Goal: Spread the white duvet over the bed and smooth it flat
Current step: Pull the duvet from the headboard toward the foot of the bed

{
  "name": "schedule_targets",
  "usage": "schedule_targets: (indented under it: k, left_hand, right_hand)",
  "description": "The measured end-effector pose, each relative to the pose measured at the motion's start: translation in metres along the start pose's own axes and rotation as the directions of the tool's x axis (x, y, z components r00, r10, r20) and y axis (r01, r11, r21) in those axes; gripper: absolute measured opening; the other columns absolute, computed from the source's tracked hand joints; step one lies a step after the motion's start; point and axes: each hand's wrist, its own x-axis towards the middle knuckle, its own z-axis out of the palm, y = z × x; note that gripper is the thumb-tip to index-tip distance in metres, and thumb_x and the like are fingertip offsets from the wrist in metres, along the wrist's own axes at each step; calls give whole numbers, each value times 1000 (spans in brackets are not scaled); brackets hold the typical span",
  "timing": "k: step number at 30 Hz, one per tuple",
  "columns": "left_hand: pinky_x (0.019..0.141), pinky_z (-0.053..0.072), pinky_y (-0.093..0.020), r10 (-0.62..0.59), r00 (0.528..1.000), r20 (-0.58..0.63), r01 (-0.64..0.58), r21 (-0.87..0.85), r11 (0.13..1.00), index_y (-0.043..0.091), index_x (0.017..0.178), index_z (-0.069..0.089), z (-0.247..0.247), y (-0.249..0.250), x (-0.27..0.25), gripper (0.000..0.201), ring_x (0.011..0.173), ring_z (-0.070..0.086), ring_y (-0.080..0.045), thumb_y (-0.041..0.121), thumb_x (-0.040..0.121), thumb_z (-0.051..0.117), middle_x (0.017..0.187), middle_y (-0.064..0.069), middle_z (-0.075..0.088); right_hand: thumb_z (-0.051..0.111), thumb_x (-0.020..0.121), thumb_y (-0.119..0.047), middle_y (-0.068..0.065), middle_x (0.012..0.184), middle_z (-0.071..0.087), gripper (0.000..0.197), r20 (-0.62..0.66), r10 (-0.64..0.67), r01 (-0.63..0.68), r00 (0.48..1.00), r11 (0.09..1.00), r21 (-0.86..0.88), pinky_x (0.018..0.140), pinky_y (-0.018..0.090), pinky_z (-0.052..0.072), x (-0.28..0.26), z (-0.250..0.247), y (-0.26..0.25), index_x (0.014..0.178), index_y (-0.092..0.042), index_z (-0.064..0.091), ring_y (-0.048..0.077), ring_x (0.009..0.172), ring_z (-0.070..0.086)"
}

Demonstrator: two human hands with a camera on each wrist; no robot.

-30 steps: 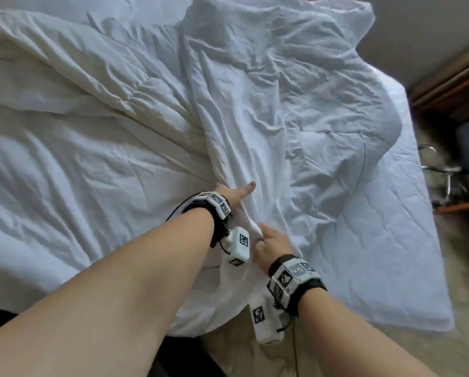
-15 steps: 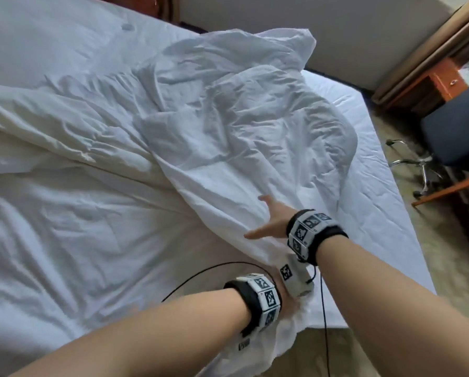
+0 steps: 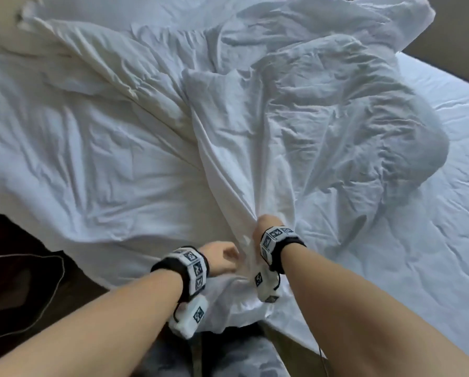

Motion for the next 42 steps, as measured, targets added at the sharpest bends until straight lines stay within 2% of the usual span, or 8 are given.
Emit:
schedule_targets:
  k: [3, 12, 15, 21, 28, 31, 37, 42]
  left_hand:
    - [66, 46, -28, -258, 940, -221, 154, -399, 904, 16, 100, 59, -18, -20, 5, 23, 90, 57, -22, 27, 84, 70, 105, -5, 62]
    - [101, 40, -29, -278, 955, 105, 230, 328, 916, 23, 134, 52, 133, -110, -24, 53, 128, 50, -26, 47, 88, 50, 137, -8, 54]
    - [86, 42, -23, -264, 963, -53, 257, -111, 960, 15, 109, 65, 175, -107, -29, 43, 112, 61, -25, 50, 89, 53, 107, -5, 66]
    - [83, 54, -54, -405, 914, 17, 162, -932, 325, 30, 139, 25, 147, -37, 8, 120, 91, 65, -34, 78, 40, 74, 124, -12, 53]
    - [80, 39, -26, -329, 892, -310, 44, -666, 745, 3, 101, 57, 162, 18, -3, 26, 94, 55, -24, 22, 84, 64, 105, -13, 58]
    - [86, 46, -29, -73, 939, -336, -141, -571, 809, 6, 102, 64, 193, 55, -13, 40, 106, 63, -33, 34, 74, 60, 102, -18, 67]
    - [73, 38, -24, 396, 918, 28, -397, 100, 912, -1, 124, 55, 283, 115, -52, 32, 92, 48, -19, 12, 97, 43, 125, -18, 58]
    - [94, 48, -40, 516, 821, 243, -552, 107, 827, 15, 104, 68, 344, 82, -55, 28, 108, 56, -28, 28, 93, 46, 109, -8, 66]
  right_hand:
    - [58, 85, -17, 13, 108, 65, 26, -8, 58, -57, 998, 994, 96, 83, 31, 51, -11, 4, 26, 107, -3, 63, 31, 100, 63]
    - [53, 92, -21, 14, 115, 65, 26, 63, 294, -297, 954, 954, 35, 84, 30, 48, -95, 126, 136, 111, -5, 61, 30, 109, 61]
    - [58, 89, -28, 11, 102, 64, 21, 175, 330, -336, 927, 942, 2, 77, 28, 46, -129, 173, 153, 101, -10, 62, 28, 102, 63]
    - [57, 89, -28, 11, 113, 66, 32, 123, 244, -250, 962, 967, 40, 86, 26, 48, -170, 195, 142, 112, -7, 64, 27, 107, 62]
    - [58, 84, -26, 0, 85, 65, 24, 227, -8, -8, 974, 998, 70, 74, 30, 52, -188, 136, 143, 97, -8, 67, 24, 87, 66]
    - [66, 84, -43, -3, 96, 62, 35, -26, -55, 60, 998, 963, 264, 73, 30, 54, -185, 86, 156, 107, -18, 58, 17, 87, 64]
    - [85, 62, -44, 5, 151, 30, 118, -66, -141, 150, 988, 975, 163, 109, 34, 32, -181, 44, 160, 150, -24, 7, 25, 136, 35]
    - [69, 70, -26, 12, 123, 60, 78, 137, 68, -19, 988, 945, -326, 90, 43, 53, -164, 108, 200, 137, -19, 32, 33, 108, 61]
